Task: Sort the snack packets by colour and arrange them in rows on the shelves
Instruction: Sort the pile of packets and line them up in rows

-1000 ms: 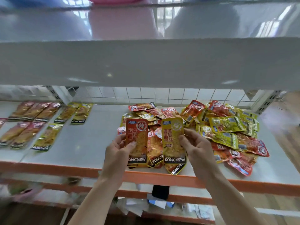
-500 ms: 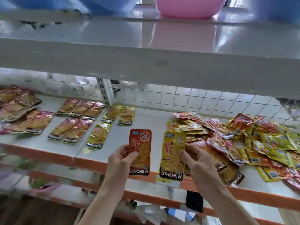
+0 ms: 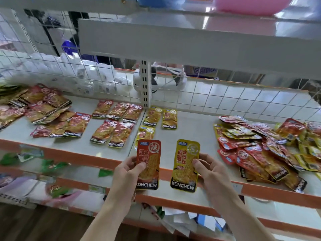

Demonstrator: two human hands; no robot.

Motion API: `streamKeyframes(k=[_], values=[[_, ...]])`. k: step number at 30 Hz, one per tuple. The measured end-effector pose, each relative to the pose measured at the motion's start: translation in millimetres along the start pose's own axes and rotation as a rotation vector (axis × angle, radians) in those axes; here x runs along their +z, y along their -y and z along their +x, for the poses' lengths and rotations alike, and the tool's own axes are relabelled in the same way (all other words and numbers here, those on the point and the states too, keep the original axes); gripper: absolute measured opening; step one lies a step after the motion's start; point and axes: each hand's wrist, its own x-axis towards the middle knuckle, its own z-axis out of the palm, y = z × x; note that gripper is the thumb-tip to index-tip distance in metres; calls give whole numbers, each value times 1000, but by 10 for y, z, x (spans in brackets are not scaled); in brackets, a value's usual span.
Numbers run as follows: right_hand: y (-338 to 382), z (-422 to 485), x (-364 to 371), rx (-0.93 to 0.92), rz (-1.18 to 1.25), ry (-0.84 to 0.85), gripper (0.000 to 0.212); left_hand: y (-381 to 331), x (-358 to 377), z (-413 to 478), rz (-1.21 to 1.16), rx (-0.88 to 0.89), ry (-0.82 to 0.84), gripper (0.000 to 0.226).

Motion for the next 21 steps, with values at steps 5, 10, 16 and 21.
streamKeyframes(k=[5, 10, 16, 21], values=[[-17, -27, 140, 6, -26, 5, 17, 52, -134, 29, -21, -21, 8, 15], [-7, 63, 116, 31, -13, 20, 17, 78, -123, 107, -27, -33, -10, 17], [68, 281, 92, 47, 5, 42, 16, -49, -76, 202, -4, -34, -50, 17], [128, 576, 100, 15, -58, 35, 16, -207, -13, 350, -12, -16, -66, 17]])
